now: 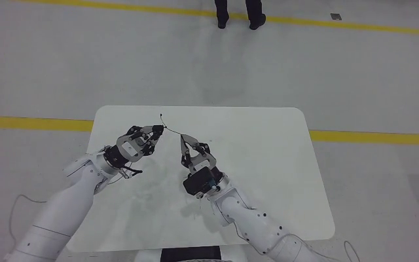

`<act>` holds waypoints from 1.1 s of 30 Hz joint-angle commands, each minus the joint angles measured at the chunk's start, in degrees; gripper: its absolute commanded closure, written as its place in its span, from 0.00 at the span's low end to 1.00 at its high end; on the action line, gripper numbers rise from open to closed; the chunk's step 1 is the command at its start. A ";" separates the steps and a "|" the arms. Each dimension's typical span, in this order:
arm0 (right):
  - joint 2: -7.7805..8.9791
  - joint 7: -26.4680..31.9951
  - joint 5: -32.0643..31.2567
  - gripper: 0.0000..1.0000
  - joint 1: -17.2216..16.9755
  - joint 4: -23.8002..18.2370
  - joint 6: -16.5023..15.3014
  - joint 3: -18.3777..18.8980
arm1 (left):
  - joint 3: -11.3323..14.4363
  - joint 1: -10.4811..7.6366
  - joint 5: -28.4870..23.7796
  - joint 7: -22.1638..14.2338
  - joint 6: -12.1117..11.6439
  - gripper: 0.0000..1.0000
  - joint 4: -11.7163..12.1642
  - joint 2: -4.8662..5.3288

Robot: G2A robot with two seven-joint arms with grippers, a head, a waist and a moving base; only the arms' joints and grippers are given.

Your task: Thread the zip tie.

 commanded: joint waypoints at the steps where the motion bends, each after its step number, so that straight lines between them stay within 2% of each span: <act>1: 0.02 -0.02 0.00 1.00 -0.23 -0.13 0.00 0.22 | 0.00 0.00 0.00 0.00 0.00 1.00 0.00 0.00; 33: 0.78 -0.79 0.00 1.00 -3.75 -1.39 0.00 3.94 | 0.00 0.00 0.00 0.00 0.00 1.00 0.00 0.00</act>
